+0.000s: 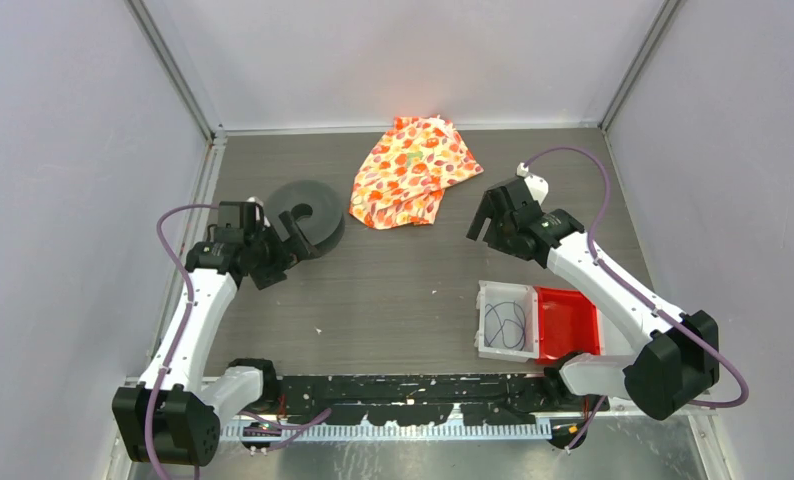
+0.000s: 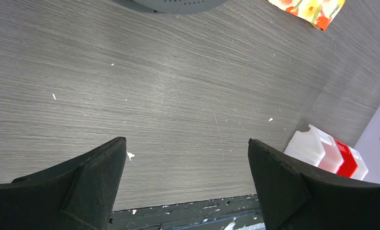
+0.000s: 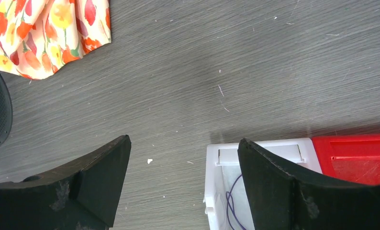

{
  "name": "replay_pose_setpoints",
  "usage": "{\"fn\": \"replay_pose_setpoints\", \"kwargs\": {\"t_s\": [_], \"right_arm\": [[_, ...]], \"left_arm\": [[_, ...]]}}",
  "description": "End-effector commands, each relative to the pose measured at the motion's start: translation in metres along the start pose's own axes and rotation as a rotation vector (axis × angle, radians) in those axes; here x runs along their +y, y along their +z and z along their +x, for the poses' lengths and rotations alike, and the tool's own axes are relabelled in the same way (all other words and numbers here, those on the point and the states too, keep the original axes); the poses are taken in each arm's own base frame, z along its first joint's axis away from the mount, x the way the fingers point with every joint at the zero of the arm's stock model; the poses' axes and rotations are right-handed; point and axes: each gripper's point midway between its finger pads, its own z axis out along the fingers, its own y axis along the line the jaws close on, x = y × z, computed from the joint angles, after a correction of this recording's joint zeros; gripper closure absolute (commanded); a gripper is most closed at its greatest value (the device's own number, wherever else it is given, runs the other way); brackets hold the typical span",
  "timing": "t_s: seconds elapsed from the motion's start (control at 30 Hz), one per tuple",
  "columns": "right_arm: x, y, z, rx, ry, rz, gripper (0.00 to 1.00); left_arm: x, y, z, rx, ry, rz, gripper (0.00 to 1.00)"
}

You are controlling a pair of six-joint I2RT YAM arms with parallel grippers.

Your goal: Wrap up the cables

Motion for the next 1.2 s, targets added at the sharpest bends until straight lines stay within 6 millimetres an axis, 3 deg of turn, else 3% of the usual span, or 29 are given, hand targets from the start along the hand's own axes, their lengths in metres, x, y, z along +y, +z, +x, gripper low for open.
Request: {"fn": "replay_pose_setpoints", "kwargs": {"t_s": [0.0, 0.13, 0.33, 0.6, 0.7, 0.77, 0.9, 1.03, 1.17], "right_arm": [[0.006, -0.002, -0.012, -0.041, 0.011, -0.009, 0.13], [0.003, -0.001, -0.011, -0.041, -0.001, 0.0, 0.13], [-0.006, -0.007, -0.025, -0.093, -0.051, 0.052, 0.12], [-0.004, -0.012, -0.025, -0.093, -0.035, 0.026, 0.12], [-0.005, -0.013, -0.022, -0.089, -0.036, 0.02, 0.11], [-0.006, -0.016, -0.022, -0.087, -0.042, 0.017, 0.11], [-0.011, -0.022, -0.02, -0.091, -0.049, 0.017, 0.11], [-0.016, -0.024, -0.018, -0.097, -0.057, 0.023, 0.11], [-0.019, -0.024, -0.017, -0.092, -0.059, 0.03, 0.11]], "left_arm": [[0.0, -0.005, -0.015, -0.067, -0.006, -0.02, 0.0], [0.001, -0.004, -0.014, -0.059, -0.034, -0.032, 0.0], [-0.003, 0.0, -0.015, -0.052, -0.044, -0.015, 0.0], [-0.009, 0.004, -0.035, -0.115, 0.033, 0.005, 0.0], [-0.012, 0.013, -0.053, -0.165, -0.026, 0.055, 0.0], [-0.007, 0.016, -0.071, -0.215, -0.132, 0.119, 0.0], [0.0, 0.033, -0.089, -0.223, -0.291, 0.271, 0.0], [0.019, 0.055, -0.098, -0.249, -0.329, 0.259, 0.0], [0.027, 0.059, -0.108, -0.367, -0.323, 0.27, 0.0]]}}
